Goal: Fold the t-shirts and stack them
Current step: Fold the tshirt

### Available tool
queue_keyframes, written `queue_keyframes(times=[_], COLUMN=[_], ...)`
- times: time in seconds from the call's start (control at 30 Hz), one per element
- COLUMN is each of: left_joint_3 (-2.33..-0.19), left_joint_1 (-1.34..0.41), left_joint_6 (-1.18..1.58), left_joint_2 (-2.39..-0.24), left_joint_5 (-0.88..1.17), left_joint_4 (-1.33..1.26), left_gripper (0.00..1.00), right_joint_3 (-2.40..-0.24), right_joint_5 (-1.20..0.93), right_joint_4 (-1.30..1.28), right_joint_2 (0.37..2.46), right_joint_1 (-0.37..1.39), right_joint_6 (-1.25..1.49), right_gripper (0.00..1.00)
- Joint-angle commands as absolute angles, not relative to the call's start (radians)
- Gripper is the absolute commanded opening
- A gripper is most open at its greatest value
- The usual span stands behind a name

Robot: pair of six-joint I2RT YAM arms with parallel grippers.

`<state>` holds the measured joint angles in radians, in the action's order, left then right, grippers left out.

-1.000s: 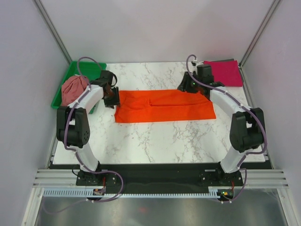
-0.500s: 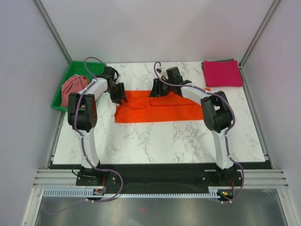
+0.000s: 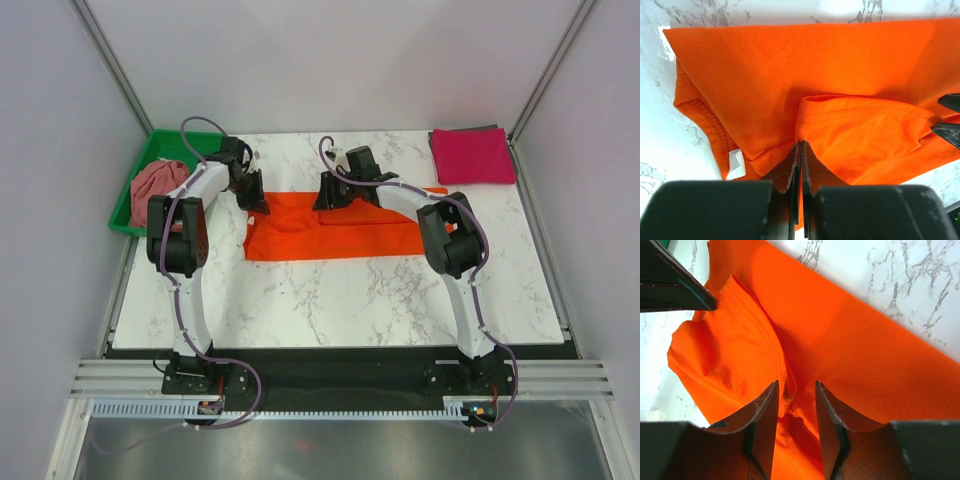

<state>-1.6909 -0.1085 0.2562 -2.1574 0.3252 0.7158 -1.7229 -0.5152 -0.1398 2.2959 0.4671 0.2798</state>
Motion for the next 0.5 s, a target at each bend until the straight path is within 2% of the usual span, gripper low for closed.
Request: queue_keyframes(times=[0.0, 0.1, 0.13, 0.23, 0.47], left_joint_3=[-1.741, -1.749, -1.752, -1.759, -1.770], left_joint_1=[-0.106, -0.106, -0.104, -0.104, -0.107], left_joint_6=[0.218, 0.216, 0.216, 0.218, 0.225], left_joint_2=[-2.163, -2.164, -2.166, -2.163, -2.167], left_joint_5=[0.370, 0.370, 0.368, 0.365, 0.362], left_joint_4=[0.712, 0.710, 0.710, 0.709, 0.690], left_gripper=[0.02, 0.02, 0.02, 0.02, 0.02], right_joint_3=[-1.772, -1.772, -1.772, -1.759, -1.684], right_joint_5=[-0.500, -0.483, -0.474, -0.451, -0.387], right_joint_4=[-0.112, -0.110, -0.112, -0.110, -0.061], right_joint_2=[2.306, 2.303, 2.299, 2.286, 2.217], right_joint_1=[0.471, 0.469, 0.471, 0.469, 0.474], right_joint_6=[0.264, 0.264, 0.265, 0.261, 0.261], right_gripper=[0.42, 0.30, 0.17, 0.00, 0.00])
